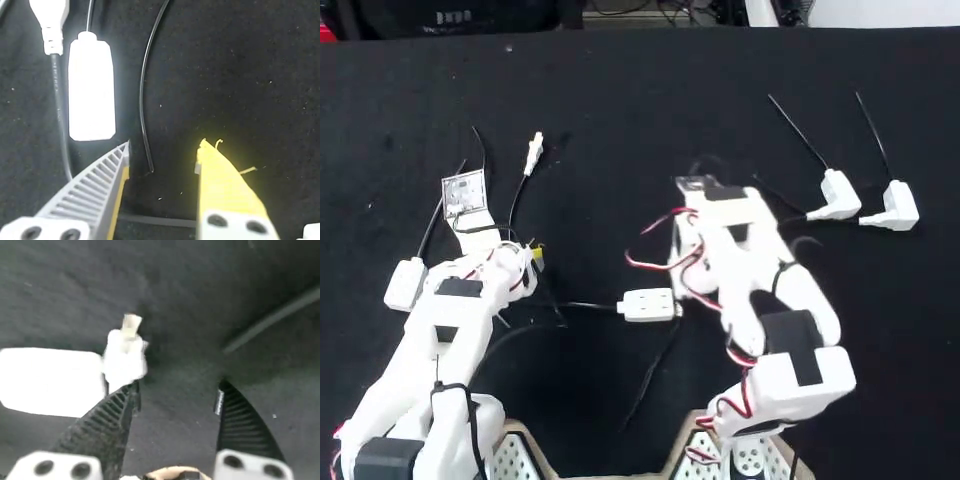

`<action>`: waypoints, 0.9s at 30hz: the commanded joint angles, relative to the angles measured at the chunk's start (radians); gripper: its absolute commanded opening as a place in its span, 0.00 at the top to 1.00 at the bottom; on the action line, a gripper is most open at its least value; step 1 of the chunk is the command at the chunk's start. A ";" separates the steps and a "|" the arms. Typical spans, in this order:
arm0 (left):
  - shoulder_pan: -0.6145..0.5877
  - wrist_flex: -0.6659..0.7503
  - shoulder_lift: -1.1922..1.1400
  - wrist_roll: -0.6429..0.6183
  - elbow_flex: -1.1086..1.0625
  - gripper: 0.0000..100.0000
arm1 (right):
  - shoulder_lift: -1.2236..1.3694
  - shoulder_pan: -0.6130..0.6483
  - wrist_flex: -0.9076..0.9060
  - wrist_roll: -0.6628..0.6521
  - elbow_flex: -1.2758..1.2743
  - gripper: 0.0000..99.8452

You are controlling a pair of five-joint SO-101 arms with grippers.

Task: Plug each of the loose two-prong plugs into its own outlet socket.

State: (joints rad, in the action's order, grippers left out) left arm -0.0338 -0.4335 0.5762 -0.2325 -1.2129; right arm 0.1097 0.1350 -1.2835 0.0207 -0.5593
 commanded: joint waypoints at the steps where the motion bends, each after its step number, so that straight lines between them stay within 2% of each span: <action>1: -0.008 0.018 0.028 -0.002 0.007 0.79 | 0.002 0.069 0.023 0.011 0.071 0.77; 9: -0.008 0.018 0.028 -0.002 0.005 0.79 | -0.008 0.071 0.023 0.003 0.088 0.77; 16: -0.008 0.018 0.026 -0.002 0.007 0.79 | -0.147 0.101 0.034 0.000 0.084 0.80; 20: -0.008 0.018 0.025 -0.002 0.008 0.79 | -0.145 0.166 0.196 0.052 -0.025 0.80; 24: -0.008 0.018 0.026 -0.002 0.005 0.79 | -0.145 0.172 0.374 0.061 -0.143 0.80; 27: -0.008 0.018 0.028 -0.002 0.005 0.79 | -0.153 0.169 0.417 0.061 -0.196 0.80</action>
State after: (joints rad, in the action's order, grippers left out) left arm -0.0338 -0.4335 0.5762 -0.2325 -1.2129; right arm 0.0100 0.2915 -0.9505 0.0760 -0.7050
